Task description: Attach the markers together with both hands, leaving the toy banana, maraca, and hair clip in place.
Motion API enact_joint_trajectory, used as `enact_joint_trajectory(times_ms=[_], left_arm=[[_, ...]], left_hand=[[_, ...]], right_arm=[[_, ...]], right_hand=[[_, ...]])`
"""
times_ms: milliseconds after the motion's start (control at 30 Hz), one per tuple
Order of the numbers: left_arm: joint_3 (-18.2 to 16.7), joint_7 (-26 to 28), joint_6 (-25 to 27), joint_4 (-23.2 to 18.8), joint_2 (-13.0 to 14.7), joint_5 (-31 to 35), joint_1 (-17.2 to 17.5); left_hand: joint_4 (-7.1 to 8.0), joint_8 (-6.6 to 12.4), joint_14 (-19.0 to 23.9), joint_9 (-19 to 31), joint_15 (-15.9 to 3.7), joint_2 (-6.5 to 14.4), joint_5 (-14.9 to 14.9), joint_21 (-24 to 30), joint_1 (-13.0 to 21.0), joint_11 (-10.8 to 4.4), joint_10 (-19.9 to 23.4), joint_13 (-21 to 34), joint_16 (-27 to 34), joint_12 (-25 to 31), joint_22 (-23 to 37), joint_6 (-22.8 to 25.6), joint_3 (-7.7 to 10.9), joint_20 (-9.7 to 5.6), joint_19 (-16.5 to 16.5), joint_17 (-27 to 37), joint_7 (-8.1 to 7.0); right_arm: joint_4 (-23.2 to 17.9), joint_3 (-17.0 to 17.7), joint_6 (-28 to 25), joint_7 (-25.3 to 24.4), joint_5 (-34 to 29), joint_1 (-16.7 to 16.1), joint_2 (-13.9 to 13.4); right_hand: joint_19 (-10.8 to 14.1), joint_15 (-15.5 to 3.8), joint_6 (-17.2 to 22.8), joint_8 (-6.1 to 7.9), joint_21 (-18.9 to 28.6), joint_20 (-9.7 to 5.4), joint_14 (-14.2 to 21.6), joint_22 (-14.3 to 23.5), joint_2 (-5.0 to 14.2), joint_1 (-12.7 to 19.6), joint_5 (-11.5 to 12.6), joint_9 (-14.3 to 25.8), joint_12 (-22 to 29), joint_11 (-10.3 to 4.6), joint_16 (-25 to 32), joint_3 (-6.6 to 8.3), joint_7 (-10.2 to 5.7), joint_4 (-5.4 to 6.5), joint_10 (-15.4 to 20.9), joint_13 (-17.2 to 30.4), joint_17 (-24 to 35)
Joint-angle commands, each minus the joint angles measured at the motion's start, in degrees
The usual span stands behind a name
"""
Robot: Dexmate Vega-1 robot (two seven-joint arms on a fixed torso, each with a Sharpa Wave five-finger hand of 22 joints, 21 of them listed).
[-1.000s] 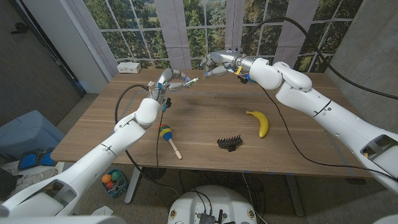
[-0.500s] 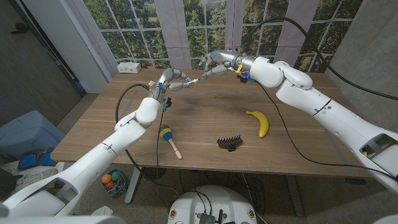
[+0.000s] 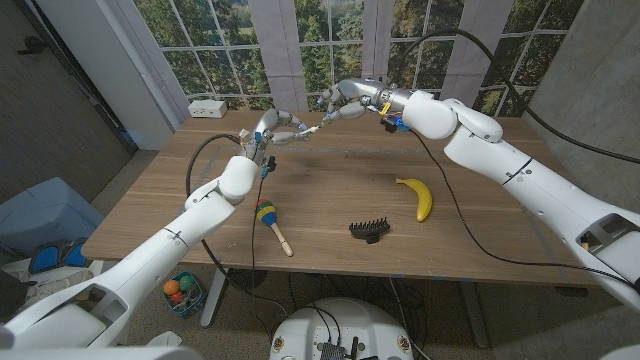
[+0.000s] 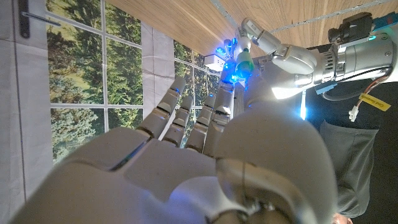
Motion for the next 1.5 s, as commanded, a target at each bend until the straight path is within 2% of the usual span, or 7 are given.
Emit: enact_joint_trajectory(times_ms=[33, 300, 733, 1133, 1300, 1500], left_arm=[[-0.58, -0.46, -0.12, -0.01, -0.25, -1.69, 0.1], [-0.98, -1.49, -0.53, 0.54, -0.46, -3.61, -0.16], [-0.71, -2.42, -1.31, 2.42, -0.9, -4.88, -1.27], [-0.36, -2.59, -1.69, 3.89, -1.27, -5.14, -2.13], [-0.03, -3.05, -1.94, 4.68, -1.44, -5.24, -2.75], [0.03, -3.08, -1.88, 4.92, -1.5, -5.39, -2.95]], left_hand=[[4.54, 0.19, 0.88, 1.67, -6.61, 1.7, -0.08, 0.38, -0.83, -8.75, 9.68, 0.42, 0.59, 0.37, 0.13, 4.98, 4.7, -1.34, 0.07, 0.3, -4.81], [4.19, 1.12, 1.23, 2.53, -6.6, 1.5, -0.37, 0.42, -0.82, -8.72, 10.4, 1.25, 0.89, 1.08, 0.11, 6.23, 4.77, -1.29, 0.11, 0.77, -4.46], [3.83, 1.29, 1.38, 2.48, -6.58, 0.75, -1.64, 0.41, -0.27, -8.66, 10.95, 1.1, 0.73, 1.33, 0.0, 6.87, 5.59, -1.26, 0.2, 1.0, -4.36], [3.81, 1.2, 0.66, 2.08, -6.53, -0.01, -2.63, 0.34, -0.27, -8.64, 11.09, 0.74, 0.08, 1.29, -0.03, 7.32, 6.42, -1.35, 0.13, 0.82, -4.19], [3.86, 1.02, 0.48, 1.87, -6.53, -0.12, -2.9, 0.28, -0.32, -8.66, 10.86, 0.43, -0.1, 1.04, -0.03, 7.21, 6.82, -1.49, 0.03, 0.76, -4.26], [3.84, 0.81, 0.26, 1.04, -6.51, -0.4, -3.18, 0.27, -0.36, -8.61, 11.07, 0.13, -0.3, 0.95, -0.04, 7.9, 7.28, -1.5, 0.04, 0.65, -4.06]], right_arm=[[2.1, -0.7, 1.59, -1.93, 0.38, 0.01, 0.29], [3.35, -1.02, 2.28, -3.07, -0.44, 0.17, 0.46], [6.03, -1.03, 4.38, -4.67, 0.89, 0.63, 1.61], [7.58, -1.61, 5.65, -3.02, 3.14, 1.63, 2.6], [8.99, -1.8, 6.94, -4.68, 2.81, 1.86, 3.39], [10.81, -1.88, 7.8, -6.88, 2.51, 1.96, 4.39]], right_hand=[[0.72, -9.45, 1.18, -0.04, 0.4, -0.09, 0.8, 0.05, 0.23, 0.31, 0.42, 0.24, 0.31, -0.12, 0.62, -0.33, -1.15, -0.04, 0.69, 0.25, 0.24], [0.79, -9.6, 1.42, -0.03, 0.49, -0.13, 1.1, 0.05, 0.17, 0.36, 0.48, 0.23, 0.58, -0.4, 0.86, -0.47, -1.34, -0.05, 1.42, 0.25, 0.37], [0.73, -9.66, 1.31, -0.21, 0.58, -0.15, 0.76, 0.06, 0.16, 0.45, 0.58, 0.21, 0.4, -0.28, 0.9, -0.66, -1.33, -0.04, 1.06, 0.24, 0.55], [0.5, -9.38, 1.85, -0.14, 0.59, -0.09, -0.24, 0.07, 0.06, 0.36, 0.59, 0.18, 0.59, 0.7, 0.64, -0.91, -0.73, 0.03, 1.47, 0.33, 0.68], [0.36, -9.16, 1.82, -0.2, 0.58, -0.01, -0.52, 0.06, 0.07, 0.44, 0.62, 0.17, 0.58, 0.55, 0.57, -0.94, -0.51, 0.0, 1.3, 0.44, 0.72], [0.19, -9.2, 1.25, -0.58, 0.59, -0.11, -1.22, 0.06, 0.22, 0.53, 0.65, 0.15, 0.0, 0.8, 0.4, -1.0, -0.32, 0.02, -0.5, 0.66, 0.84]])
